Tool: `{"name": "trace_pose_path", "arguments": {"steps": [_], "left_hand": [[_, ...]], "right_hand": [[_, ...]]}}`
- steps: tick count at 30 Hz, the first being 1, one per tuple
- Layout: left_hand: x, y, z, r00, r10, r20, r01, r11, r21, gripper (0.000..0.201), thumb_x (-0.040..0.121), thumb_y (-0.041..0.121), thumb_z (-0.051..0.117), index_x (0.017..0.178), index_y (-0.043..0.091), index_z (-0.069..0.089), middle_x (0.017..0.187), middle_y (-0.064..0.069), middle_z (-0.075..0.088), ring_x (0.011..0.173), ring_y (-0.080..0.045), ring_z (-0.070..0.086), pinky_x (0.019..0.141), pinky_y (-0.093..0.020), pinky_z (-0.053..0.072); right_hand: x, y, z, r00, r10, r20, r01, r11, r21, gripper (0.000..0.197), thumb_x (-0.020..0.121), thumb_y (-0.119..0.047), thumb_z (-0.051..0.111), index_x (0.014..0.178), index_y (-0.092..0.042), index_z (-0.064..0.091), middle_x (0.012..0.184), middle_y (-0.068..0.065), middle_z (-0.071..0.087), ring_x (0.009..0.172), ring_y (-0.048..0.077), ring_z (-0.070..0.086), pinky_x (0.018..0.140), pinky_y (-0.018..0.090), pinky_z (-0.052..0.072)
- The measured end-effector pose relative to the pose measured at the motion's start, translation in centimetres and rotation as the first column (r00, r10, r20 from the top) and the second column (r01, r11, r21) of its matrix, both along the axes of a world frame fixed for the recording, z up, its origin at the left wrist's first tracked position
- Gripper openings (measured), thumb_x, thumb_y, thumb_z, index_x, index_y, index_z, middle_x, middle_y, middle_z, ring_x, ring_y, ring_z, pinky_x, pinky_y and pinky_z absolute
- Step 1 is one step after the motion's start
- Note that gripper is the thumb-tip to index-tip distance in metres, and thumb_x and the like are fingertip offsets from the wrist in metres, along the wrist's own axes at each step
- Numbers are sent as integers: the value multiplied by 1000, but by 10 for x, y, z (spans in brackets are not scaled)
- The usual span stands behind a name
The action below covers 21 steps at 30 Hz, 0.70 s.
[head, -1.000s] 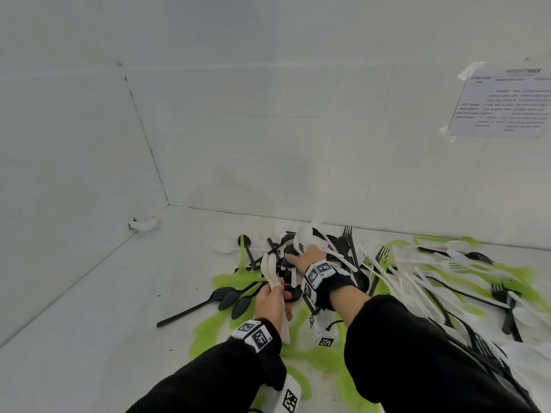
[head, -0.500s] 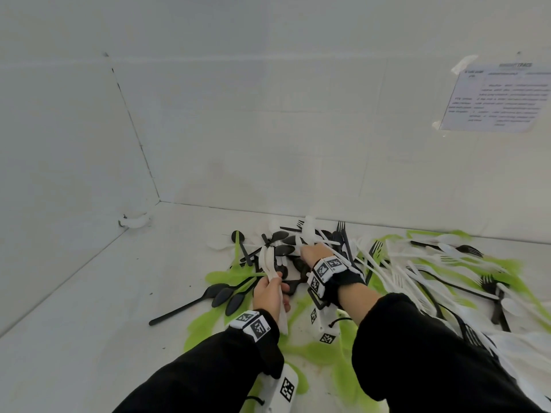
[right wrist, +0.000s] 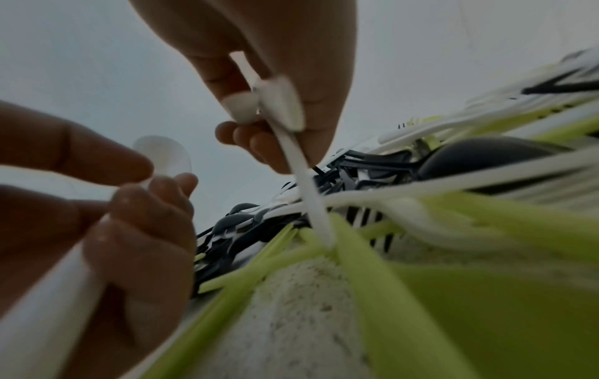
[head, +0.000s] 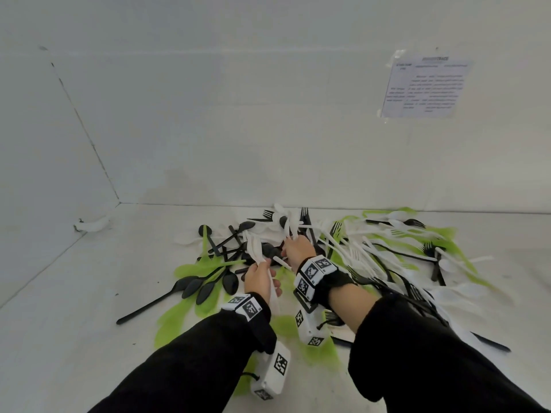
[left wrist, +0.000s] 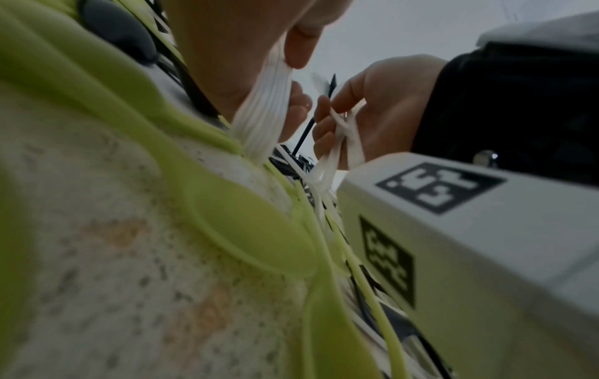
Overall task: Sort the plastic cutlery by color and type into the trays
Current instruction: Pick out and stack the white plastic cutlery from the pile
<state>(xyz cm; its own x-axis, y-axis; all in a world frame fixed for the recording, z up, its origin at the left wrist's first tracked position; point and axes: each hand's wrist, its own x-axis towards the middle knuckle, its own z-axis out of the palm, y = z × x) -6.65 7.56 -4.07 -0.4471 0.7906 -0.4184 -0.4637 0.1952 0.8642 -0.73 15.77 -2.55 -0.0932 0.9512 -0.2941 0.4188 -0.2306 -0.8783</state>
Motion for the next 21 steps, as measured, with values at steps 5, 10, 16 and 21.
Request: {"name": "trace_pose_path", "arguments": {"steps": [5,10,16,21], "left_hand": [[8,-2,4,998,-41,-55,41,999,8,17,95,11,42,81,13,51,67,-3,39,48,-16,33,40,-19,28],[15,-2,2,998,-43,-51,43,999,-8,17,95,12,45,78,12,47,66,-4,39,43,-15,34,37,-19,27],[17,-4,4,997,-23,-75,24,1000,14,13,95,11,43,84,8,50,69,-5,41,48,-17,34,41,-21,28],[11,0,7,997,-2,-81,6,999,51,16,95,11,42,82,10,50,69,-6,42,49,-17,37,44,-22,30]], "right_hand": [[17,-12,1,998,-53,-35,53,998,-15,15,86,-22,40,73,-14,43,67,3,43,55,17,35,51,25,27],[35,-21,4,968,-6,-250,-11,998,-67,31,92,-17,43,64,-4,49,49,7,48,34,17,41,40,22,33],[36,-32,24,946,260,-193,-240,963,124,41,97,-19,41,59,-9,52,37,-2,47,32,10,42,48,22,41],[34,-38,26,973,231,7,-223,932,286,14,94,-17,44,87,-7,51,61,-1,57,44,7,52,53,19,45]]}}
